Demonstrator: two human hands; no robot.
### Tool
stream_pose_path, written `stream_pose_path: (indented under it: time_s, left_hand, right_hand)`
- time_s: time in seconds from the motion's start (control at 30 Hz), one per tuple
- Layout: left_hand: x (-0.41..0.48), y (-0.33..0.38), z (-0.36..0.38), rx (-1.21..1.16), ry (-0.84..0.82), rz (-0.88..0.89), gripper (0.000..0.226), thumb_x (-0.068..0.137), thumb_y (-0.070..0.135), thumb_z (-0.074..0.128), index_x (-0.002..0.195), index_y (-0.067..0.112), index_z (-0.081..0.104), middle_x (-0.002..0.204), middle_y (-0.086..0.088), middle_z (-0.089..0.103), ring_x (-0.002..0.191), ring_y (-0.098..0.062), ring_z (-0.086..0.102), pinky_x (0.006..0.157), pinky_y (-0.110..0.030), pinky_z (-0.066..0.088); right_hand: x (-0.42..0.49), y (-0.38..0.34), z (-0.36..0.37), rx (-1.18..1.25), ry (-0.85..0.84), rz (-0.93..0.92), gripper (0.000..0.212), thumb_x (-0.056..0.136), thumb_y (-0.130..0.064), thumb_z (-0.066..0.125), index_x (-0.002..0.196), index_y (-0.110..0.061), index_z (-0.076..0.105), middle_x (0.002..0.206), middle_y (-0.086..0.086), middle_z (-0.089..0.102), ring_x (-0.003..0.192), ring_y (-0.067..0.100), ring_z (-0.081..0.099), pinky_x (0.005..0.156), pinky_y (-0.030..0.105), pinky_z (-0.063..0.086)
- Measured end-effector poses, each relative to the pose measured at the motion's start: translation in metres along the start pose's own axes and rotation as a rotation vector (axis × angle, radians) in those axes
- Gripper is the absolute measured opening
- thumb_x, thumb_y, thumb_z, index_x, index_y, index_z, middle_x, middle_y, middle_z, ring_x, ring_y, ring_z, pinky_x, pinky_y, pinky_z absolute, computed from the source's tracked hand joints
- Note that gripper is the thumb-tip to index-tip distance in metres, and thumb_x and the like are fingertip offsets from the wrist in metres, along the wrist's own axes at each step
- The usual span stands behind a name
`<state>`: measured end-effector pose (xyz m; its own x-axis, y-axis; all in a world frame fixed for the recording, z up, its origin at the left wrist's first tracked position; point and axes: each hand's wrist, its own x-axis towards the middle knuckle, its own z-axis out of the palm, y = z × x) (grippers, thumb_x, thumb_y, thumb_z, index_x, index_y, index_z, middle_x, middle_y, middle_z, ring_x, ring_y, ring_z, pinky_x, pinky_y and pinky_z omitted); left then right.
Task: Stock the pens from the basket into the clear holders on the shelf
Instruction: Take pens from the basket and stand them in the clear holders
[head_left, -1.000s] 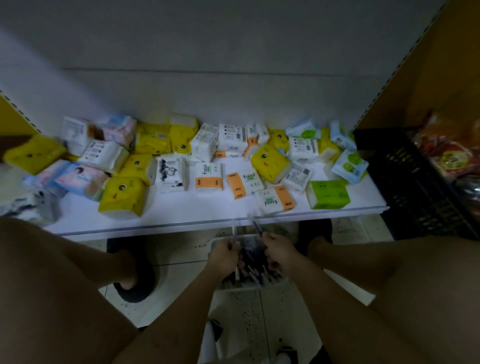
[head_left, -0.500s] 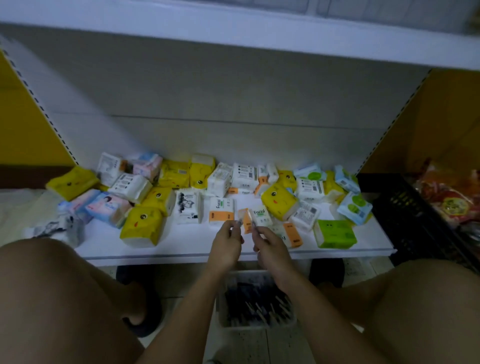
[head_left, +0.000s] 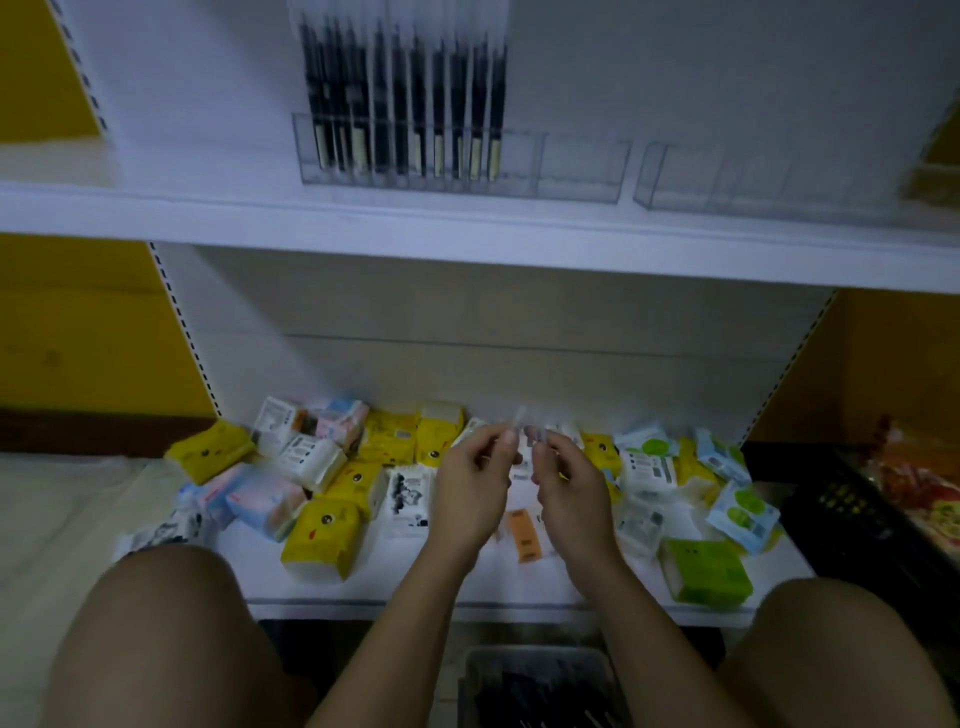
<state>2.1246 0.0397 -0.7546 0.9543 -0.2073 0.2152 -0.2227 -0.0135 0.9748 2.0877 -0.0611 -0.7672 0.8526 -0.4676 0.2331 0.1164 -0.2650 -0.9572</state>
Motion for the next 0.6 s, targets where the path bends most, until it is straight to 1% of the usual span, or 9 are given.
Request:
stream_pose_path:
  time_s: [0.07,0.13,0.17,0.23,0.3,0.37,0.47,0.53,0.6]
  left_hand:
    - [0.007,0.023,-0.004,-0.031,0.009,0.039,0.016,0.095,0.026,0.057,0.092,0.035,0.069,0.076,0.003,0.069,0.064,-0.006,0.058,0.058,-0.023,0.046]
    - [0.013,0.047,-0.008,-0.047,0.014,0.046,0.01,0.093,0.024,0.06,0.092,0.029,0.069,0.079,0.003,0.07,0.071,-0.012,0.063,0.064,-0.028,0.053]
    - [0.017,0.059,-0.01,-0.054,0.014,0.061,0.009,0.092,0.023,0.062,0.092,0.027,0.07,0.081,0.002,0.071,0.076,-0.014,0.066,0.069,-0.031,0.056]
    - [0.021,0.084,-0.015,-0.057,-0.002,0.129,0.008,0.09,0.018,0.064,0.091,0.022,0.071,0.085,0.001,0.073,0.083,-0.013,0.068,0.078,-0.035,0.057]
    - [0.024,0.11,-0.022,-0.021,-0.037,0.227,0.007,0.089,0.014,0.066,0.091,0.017,0.072,0.086,-0.001,0.073,0.083,-0.012,0.068,0.079,-0.034,0.056]
    - [0.026,0.137,-0.027,0.013,-0.091,0.284,0.008,0.089,0.012,0.066,0.094,0.015,0.07,0.086,-0.003,0.073,0.082,-0.014,0.068,0.077,-0.032,0.057]
    - [0.031,0.174,-0.033,0.015,-0.139,0.346,0.017,0.092,0.01,0.062,0.108,0.016,0.065,0.091,-0.001,0.071,0.079,-0.013,0.071,0.07,-0.026,0.057]
    - [0.036,0.195,-0.034,0.063,-0.154,0.4,0.03,0.093,0.013,0.06,0.121,0.025,0.06,0.095,0.0,0.068,0.078,-0.01,0.07,0.068,-0.019,0.055]
    - [0.043,0.213,-0.035,0.13,-0.176,0.449,0.037,0.094,0.013,0.059,0.126,0.031,0.056,0.099,0.001,0.064,0.078,-0.005,0.07,0.067,-0.016,0.054]
  right_hand:
    - [0.006,-0.022,-0.002,0.022,0.011,-0.066,0.018,0.099,-0.027,0.049,0.101,-0.032,0.066,0.066,-0.017,0.06,0.064,-0.001,0.057,0.053,0.012,0.04]
    - [0.01,-0.045,-0.005,0.054,0.008,-0.121,0.017,0.098,-0.025,0.052,0.095,-0.032,0.067,0.063,-0.014,0.061,0.062,0.007,0.058,0.054,0.022,0.045]
    - [0.012,-0.058,-0.008,0.067,0.008,-0.152,0.016,0.097,-0.023,0.055,0.093,-0.032,0.068,0.066,-0.013,0.063,0.064,0.008,0.059,0.058,0.024,0.048]
    - [0.016,-0.081,-0.015,0.066,0.015,-0.215,0.016,0.094,-0.022,0.059,0.09,-0.034,0.068,0.078,-0.012,0.069,0.073,0.003,0.062,0.066,0.018,0.049]
    - [0.019,-0.104,-0.022,0.049,0.016,-0.279,0.018,0.093,-0.022,0.062,0.089,-0.039,0.067,0.09,-0.006,0.069,0.082,0.001,0.063,0.071,0.011,0.047]
    - [0.023,-0.127,-0.029,0.053,-0.008,-0.333,0.018,0.092,-0.021,0.063,0.09,-0.039,0.066,0.096,0.0,0.069,0.086,0.003,0.064,0.074,0.013,0.048]
    - [0.032,-0.16,-0.038,0.111,-0.052,-0.4,0.02,0.092,-0.017,0.063,0.098,-0.035,0.067,0.094,-0.005,0.071,0.088,0.006,0.065,0.078,0.021,0.052]
    - [0.041,-0.18,-0.043,0.133,-0.054,-0.431,0.028,0.091,-0.013,0.064,0.11,-0.034,0.064,0.09,-0.005,0.069,0.087,0.01,0.066,0.08,0.027,0.055]
    - [0.051,-0.198,-0.048,0.125,-0.056,-0.458,0.041,0.091,-0.012,0.063,0.123,-0.037,0.056,0.09,0.0,0.065,0.085,0.013,0.066,0.079,0.026,0.056]
